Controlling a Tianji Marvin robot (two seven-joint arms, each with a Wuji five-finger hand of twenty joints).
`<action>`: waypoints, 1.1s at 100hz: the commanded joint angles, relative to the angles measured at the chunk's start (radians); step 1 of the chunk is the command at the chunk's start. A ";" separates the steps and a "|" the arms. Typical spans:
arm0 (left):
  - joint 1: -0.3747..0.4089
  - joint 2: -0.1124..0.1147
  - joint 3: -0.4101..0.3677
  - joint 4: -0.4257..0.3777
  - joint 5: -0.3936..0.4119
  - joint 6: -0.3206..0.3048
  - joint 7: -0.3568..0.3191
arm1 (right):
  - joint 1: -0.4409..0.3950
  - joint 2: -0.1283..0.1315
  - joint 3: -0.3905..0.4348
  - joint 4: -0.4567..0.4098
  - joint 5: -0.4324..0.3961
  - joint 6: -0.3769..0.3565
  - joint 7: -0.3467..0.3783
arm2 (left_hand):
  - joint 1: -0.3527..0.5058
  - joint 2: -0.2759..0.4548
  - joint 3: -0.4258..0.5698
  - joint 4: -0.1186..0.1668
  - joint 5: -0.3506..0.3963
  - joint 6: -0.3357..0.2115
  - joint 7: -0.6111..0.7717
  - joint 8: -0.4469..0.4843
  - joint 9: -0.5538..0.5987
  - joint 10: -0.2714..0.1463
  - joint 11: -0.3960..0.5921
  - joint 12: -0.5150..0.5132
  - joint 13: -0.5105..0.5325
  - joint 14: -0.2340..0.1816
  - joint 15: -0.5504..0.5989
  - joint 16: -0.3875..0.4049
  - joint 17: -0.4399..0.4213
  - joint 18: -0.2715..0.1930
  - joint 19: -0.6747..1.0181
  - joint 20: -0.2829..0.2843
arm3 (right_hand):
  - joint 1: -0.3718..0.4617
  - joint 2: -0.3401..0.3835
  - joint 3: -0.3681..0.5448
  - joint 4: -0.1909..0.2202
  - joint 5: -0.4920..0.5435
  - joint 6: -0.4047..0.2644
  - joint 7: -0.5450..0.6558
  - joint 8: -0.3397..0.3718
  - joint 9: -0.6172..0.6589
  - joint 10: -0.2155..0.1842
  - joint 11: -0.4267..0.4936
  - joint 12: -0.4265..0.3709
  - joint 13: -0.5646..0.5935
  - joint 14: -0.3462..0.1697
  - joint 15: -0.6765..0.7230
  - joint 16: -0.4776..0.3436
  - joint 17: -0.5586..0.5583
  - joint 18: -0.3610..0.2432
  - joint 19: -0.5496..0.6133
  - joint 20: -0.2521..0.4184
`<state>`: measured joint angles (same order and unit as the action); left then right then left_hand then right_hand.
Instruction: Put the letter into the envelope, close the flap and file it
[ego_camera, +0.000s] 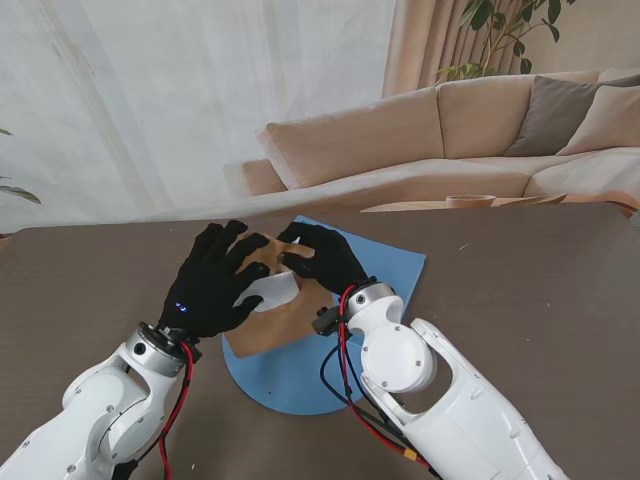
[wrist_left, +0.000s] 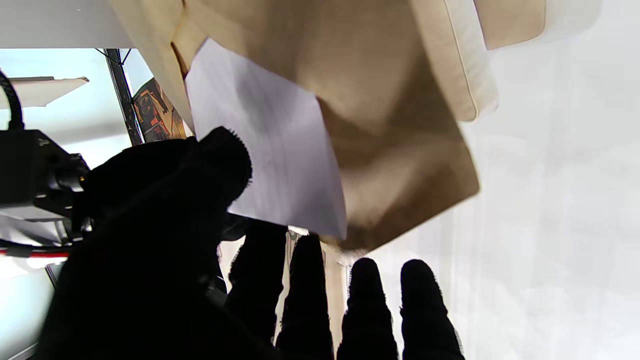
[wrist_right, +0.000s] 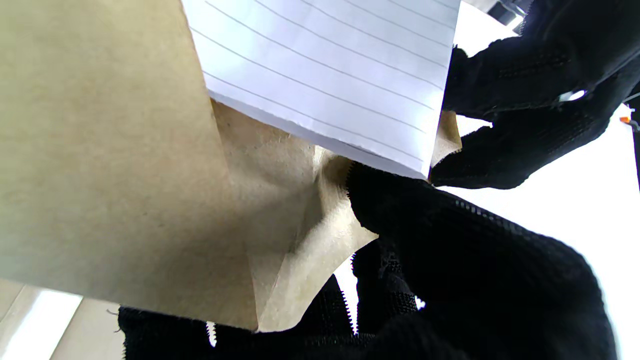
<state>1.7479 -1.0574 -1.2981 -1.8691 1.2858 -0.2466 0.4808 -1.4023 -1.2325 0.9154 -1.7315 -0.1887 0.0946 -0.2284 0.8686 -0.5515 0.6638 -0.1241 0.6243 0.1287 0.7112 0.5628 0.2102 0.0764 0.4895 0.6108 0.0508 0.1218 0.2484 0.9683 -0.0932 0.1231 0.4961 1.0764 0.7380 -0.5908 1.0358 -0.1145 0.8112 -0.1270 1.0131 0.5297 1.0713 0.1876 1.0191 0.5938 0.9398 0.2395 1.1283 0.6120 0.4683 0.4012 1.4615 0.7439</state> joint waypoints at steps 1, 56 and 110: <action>0.011 -0.005 -0.007 -0.006 -0.012 -0.009 -0.007 | -0.006 -0.003 0.002 -0.006 0.000 0.006 0.014 | -0.022 -0.002 0.043 -0.016 -0.018 0.023 -0.025 -0.006 -0.019 0.000 -0.020 -0.011 -0.032 -0.009 -0.020 -0.003 -0.015 -0.005 -0.014 -0.007 | 0.016 0.009 0.016 0.015 0.029 -0.022 0.038 0.034 0.024 0.005 0.023 0.008 0.037 0.015 0.026 0.012 0.003 0.024 0.036 0.017; 0.000 -0.018 0.009 0.004 -0.065 0.006 0.004 | -0.003 -0.004 -0.004 -0.007 0.001 0.007 0.015 | 0.209 0.140 -0.127 -0.003 0.130 0.040 0.187 0.041 0.034 0.026 0.050 0.010 -0.017 0.005 0.034 -0.004 -0.011 0.006 0.000 0.007 | 0.014 0.009 0.016 0.014 0.029 -0.024 0.038 0.034 0.024 0.005 0.022 0.007 0.036 0.015 0.026 0.012 0.002 0.023 0.036 0.017; 0.000 -0.010 0.038 0.002 -0.039 0.045 -0.037 | -0.009 -0.009 -0.002 -0.021 0.009 0.013 0.000 | 0.161 0.079 -0.117 -0.006 0.114 0.056 0.120 0.032 0.025 0.025 0.041 0.009 -0.022 0.006 0.031 -0.016 -0.013 0.006 0.001 -0.003 | 0.017 0.009 0.015 0.015 0.030 -0.021 0.039 0.034 0.025 0.007 0.023 0.008 0.037 0.016 0.027 0.012 0.003 0.022 0.037 0.017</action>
<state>1.7315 -1.0630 -1.2483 -1.8585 1.2496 -0.1947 0.4571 -1.4047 -1.2336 0.9134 -1.7414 -0.1837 0.1058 -0.2376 1.0340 -0.4406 0.5365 -0.1341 0.7665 0.1607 0.8648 0.5961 0.2215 0.0814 0.5259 0.6107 0.0508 0.1230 0.2859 0.9635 -0.0936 0.1231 0.4965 1.0764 0.7380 -0.5909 1.0367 -0.1145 0.8113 -0.1103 1.0100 0.5298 1.0713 0.1891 1.0192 0.5940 0.9399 0.2396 1.1285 0.6120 0.4682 0.4014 1.4616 0.7440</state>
